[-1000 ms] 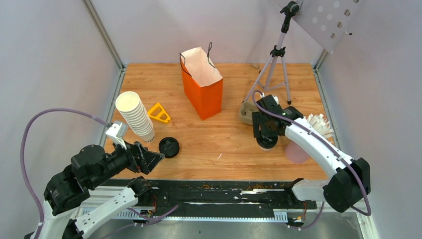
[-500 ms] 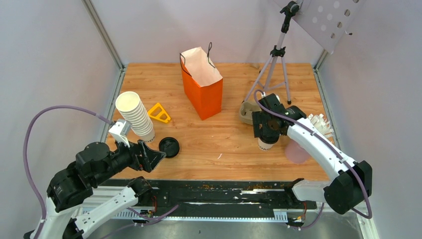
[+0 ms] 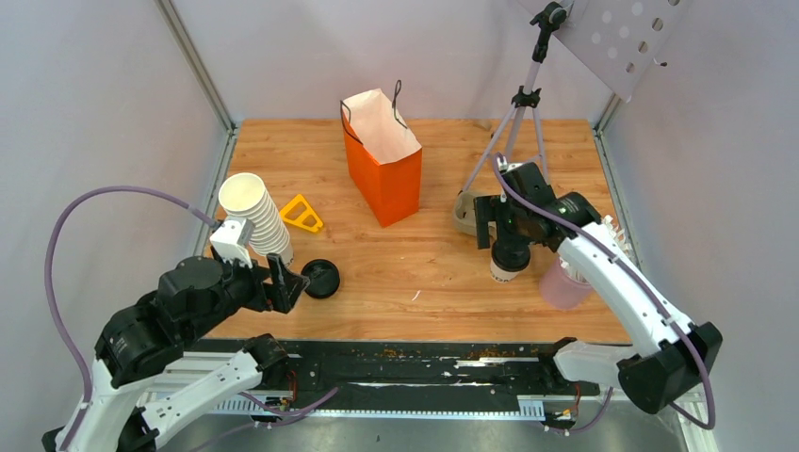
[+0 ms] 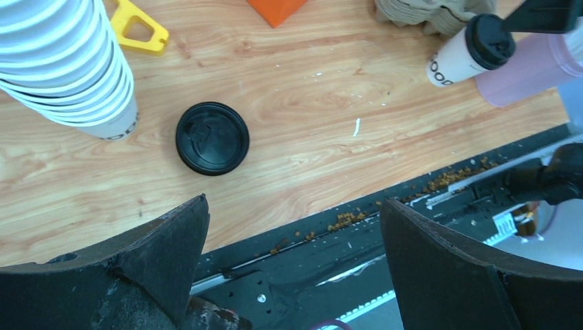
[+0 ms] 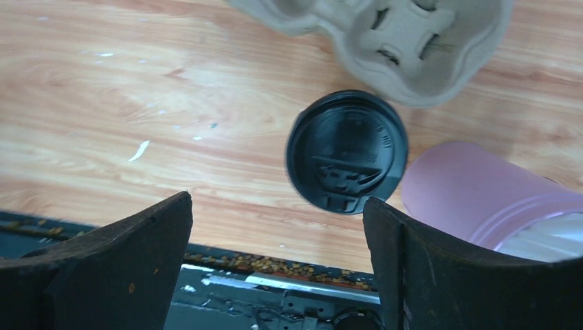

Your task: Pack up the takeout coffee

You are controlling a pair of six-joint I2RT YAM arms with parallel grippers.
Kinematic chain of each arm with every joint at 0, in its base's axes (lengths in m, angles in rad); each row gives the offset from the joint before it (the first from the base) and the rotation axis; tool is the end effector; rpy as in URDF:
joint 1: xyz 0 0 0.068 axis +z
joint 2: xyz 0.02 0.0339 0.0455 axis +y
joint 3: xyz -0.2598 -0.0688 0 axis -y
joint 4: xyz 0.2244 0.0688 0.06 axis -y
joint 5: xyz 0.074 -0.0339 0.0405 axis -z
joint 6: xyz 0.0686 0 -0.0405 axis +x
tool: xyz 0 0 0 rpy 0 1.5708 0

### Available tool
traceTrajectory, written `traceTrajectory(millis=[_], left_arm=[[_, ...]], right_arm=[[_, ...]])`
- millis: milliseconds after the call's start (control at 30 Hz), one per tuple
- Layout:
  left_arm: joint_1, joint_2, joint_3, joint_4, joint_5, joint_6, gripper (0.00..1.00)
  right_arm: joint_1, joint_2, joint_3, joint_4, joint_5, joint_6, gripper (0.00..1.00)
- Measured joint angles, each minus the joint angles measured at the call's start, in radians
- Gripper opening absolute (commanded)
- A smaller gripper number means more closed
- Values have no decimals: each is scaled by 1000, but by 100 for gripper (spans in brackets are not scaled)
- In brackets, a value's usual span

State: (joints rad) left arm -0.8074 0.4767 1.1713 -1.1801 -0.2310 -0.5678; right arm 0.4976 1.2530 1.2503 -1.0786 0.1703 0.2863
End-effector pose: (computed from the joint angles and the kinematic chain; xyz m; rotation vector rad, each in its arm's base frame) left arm 0.0443 -0.0236 0.3567 0.1048 2.0972 -0.6139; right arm 0.2076 0.0995 0.2947 -0.2212 2.6169 0.0434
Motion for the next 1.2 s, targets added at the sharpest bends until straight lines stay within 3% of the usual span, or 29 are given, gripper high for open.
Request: traceTrajectory(millis=[267,433,600,800,967,1200], left_arm=[[0,182,101,-43,-93,85,90],[0,341,185,-77,-229,133,84],[29,484,346,-92,-308,181,76],[215,610,556,-73,-304,242,69],[386,631,570,-50,-224,274,66],[672,640,555,-32,-146,287,56]], right_arm=[[61,-153,2,43,-160,9,99],[79,-222,-21,105,-234,21,99],[83,-265,-56,144,-278,35,99],[83,-275,-76,164,-317,42,98],[84,-303,-105,171,-329,47,98],[84,-344,-141,180,-340,52,98]])
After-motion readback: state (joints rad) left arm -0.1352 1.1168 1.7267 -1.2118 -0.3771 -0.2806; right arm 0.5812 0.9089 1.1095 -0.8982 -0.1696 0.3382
